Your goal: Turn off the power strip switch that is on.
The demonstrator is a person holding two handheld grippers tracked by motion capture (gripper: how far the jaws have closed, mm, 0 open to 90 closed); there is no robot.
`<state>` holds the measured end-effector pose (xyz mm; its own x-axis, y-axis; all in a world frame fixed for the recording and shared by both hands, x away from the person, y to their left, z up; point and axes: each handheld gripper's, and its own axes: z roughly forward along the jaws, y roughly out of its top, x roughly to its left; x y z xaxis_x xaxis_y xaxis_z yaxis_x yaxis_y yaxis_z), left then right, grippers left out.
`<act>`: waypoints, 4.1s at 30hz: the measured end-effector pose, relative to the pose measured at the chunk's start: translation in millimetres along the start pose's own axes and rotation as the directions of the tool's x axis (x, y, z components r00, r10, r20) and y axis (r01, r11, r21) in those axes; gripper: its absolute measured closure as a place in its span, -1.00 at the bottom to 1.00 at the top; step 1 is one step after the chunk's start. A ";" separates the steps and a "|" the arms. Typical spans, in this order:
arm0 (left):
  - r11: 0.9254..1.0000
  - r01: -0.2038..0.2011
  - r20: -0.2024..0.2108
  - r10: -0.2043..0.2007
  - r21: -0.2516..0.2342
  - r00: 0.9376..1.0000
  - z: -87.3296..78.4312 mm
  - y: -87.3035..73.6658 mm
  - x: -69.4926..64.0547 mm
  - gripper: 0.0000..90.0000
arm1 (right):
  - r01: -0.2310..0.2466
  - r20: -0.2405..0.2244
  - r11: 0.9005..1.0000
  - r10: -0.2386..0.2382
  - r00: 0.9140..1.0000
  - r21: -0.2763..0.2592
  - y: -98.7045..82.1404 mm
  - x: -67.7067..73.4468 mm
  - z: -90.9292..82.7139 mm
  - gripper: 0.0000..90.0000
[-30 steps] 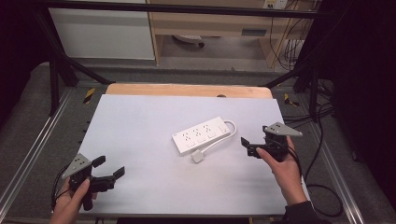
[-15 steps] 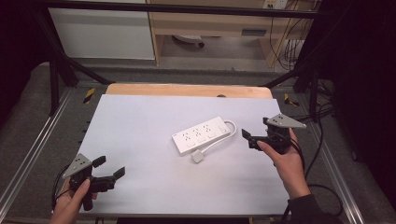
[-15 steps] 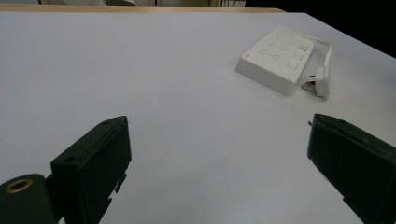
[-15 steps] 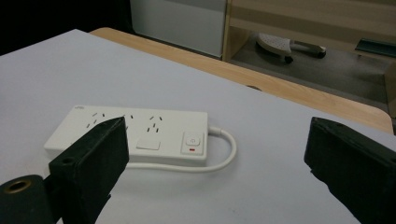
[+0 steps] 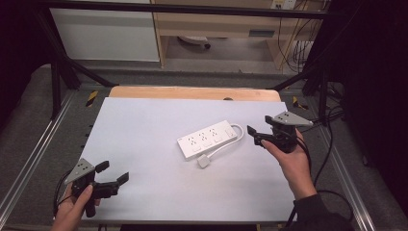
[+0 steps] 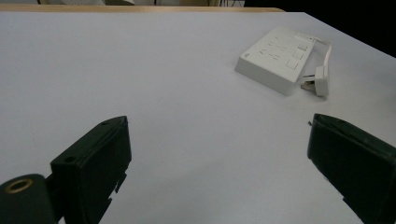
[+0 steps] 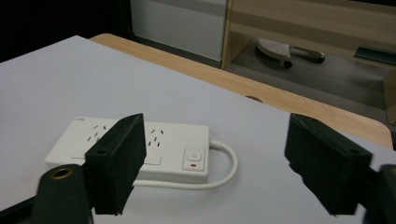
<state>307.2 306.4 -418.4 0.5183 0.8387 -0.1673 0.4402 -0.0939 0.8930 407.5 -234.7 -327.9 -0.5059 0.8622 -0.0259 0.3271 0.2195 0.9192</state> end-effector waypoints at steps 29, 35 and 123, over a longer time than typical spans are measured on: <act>1.000 -0.009 0.003 0.009 0.002 1.000 0.0 -0.1 -0.3 -0.86 | 0.065 -0.008 0.998 -0.065 0.998 -0.012 8.5 2.7 18.4 0.75; 1.000 -0.008 0.005 0.008 0.002 1.000 -0.1 -0.1 -0.5 -0.86 | 0.068 -0.016 0.998 -0.069 0.998 -0.010 8.5 4.3 23.1 0.86; 0.999 -0.032 0.003 0.032 0.014 0.999 0.8 -1.0 -2.3 -0.86 | 0.033 -0.082 0.985 -0.019 0.996 0.169 -34.2 36.6 113.3 1.00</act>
<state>306.2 304.1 -419.2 0.5342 0.8337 -0.1399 0.4339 -0.1284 0.8918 468.2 -159.0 -404.9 -0.5760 0.8174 -0.0113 0.4405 0.3220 0.8380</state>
